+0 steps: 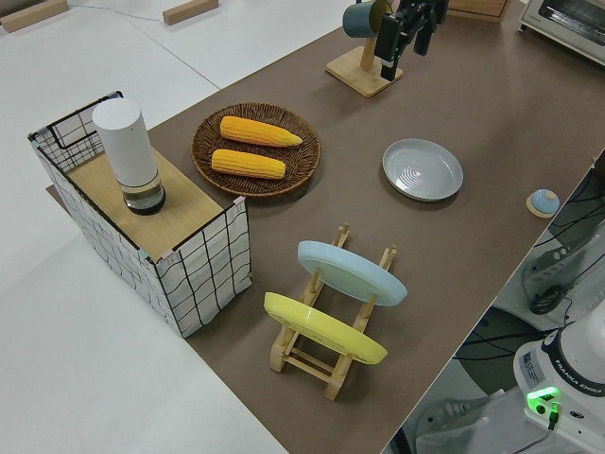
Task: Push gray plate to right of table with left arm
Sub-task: 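Move the left gripper toward the gray plate's edge nearest it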
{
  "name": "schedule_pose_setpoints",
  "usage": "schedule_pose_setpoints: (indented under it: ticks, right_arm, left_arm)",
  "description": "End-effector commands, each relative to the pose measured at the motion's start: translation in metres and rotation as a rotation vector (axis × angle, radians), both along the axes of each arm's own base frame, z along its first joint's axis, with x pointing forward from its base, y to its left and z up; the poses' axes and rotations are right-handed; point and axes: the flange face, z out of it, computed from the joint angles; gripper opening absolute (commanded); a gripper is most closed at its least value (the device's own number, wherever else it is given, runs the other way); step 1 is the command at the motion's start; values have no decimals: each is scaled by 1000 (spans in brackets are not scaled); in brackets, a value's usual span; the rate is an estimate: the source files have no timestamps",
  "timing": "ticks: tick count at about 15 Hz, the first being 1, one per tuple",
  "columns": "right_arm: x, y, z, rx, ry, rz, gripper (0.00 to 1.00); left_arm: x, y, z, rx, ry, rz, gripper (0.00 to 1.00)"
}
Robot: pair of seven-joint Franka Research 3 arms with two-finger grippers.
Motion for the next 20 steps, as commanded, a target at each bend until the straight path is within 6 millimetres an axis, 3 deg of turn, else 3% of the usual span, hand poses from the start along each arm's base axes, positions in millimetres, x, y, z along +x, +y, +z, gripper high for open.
schedule_pose_setpoints:
  ticks: [1, 11, 18, 20]
  right_arm:
    - [-4, -2, 3, 7, 6, -2, 983]
    - [-4, -2, 3, 7, 4, -2, 983]
    - [-4, -2, 3, 7, 6, -3, 983]
    - [-4, -2, 3, 7, 6, -2, 983]
  left_arm:
    - [1, 6, -3, -18, 23, 18, 991]
    - [0, 5, -6, -18, 31, 17, 991]
    - [-15, 0, -41, -41, 45, 21, 991]
    - [-28, -2, -57, -46, 16, 23, 991]
